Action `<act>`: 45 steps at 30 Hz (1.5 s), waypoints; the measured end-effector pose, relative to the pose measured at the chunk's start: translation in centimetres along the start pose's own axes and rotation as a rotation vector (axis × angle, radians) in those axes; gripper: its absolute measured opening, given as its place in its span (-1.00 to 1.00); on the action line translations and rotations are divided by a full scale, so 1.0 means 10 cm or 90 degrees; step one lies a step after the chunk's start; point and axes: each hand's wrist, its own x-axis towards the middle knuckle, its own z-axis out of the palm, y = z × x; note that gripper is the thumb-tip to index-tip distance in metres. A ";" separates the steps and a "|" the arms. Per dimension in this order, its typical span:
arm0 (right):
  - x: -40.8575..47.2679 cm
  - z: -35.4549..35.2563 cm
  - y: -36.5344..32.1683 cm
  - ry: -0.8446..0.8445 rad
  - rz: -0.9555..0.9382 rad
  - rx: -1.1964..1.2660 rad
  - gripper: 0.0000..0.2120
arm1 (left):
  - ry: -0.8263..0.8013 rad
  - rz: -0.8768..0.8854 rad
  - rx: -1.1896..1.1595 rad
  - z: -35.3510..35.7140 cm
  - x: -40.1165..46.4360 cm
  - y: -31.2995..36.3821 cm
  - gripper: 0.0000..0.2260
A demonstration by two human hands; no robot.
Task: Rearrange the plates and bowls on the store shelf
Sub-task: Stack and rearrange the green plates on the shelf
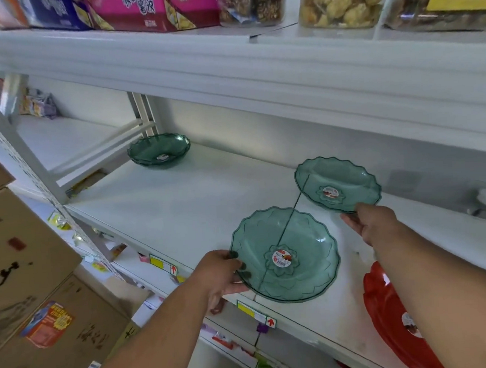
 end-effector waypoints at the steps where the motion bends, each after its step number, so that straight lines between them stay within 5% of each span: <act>1: -0.05 0.01 0.00 0.004 -0.007 0.007 -0.96 | -0.004 0.002 -0.003 -0.06 0.01 0.06 -0.90; 16: -0.90 0.57 0.22 0.029 -0.057 0.142 -0.92 | 0.029 0.048 -0.031 -1.03 0.57 0.85 -0.86; 29: -0.86 0.72 0.28 0.048 -0.065 0.143 -0.75 | 0.090 0.067 -0.071 -1.19 1.02 1.09 -0.83; 45: -0.77 1.08 0.44 0.103 -0.053 0.146 -0.88 | 0.100 0.047 -0.044 -1.35 1.64 1.40 -0.82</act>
